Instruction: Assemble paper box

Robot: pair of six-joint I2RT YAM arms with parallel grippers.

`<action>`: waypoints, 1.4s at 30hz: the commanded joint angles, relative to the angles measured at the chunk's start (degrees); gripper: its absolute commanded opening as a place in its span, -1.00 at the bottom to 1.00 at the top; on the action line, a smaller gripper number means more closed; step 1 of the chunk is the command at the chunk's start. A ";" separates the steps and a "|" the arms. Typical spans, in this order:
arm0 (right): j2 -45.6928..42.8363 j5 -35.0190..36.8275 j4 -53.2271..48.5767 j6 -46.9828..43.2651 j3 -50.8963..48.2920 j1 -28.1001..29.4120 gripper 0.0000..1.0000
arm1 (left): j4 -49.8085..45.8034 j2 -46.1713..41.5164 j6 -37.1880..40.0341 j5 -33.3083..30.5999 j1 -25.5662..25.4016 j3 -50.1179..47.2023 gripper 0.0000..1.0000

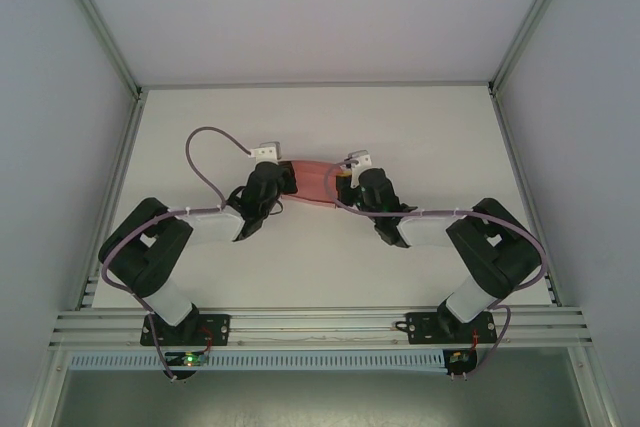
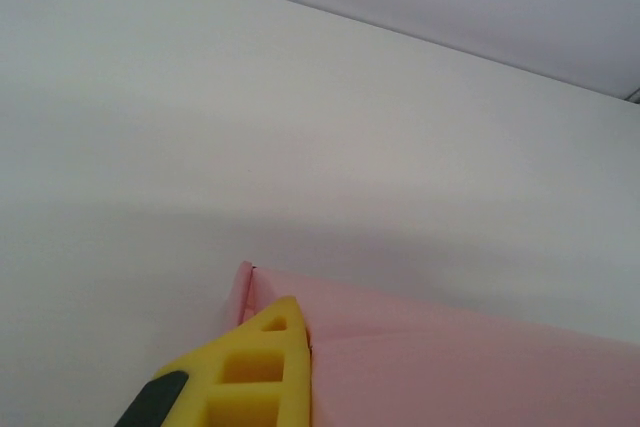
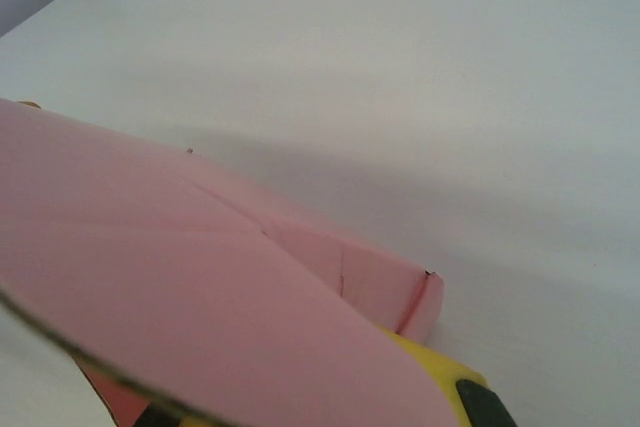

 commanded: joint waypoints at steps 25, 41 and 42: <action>6.11 7.86 7.27 -4.19 -7.64 8.25 -1.00 | -41.76 -27.27 0.32 14.29 -7.28 0.33 1.00; 5.35 17.23 1.15 -8.67 -5.38 12.99 -1.00 | -59.74 -34.64 -16.16 9.44 5.14 4.02 1.00; 5.38 17.33 1.21 -9.06 -5.39 13.26 -1.00 | -57.36 -32.91 -17.46 12.23 6.84 2.87 1.00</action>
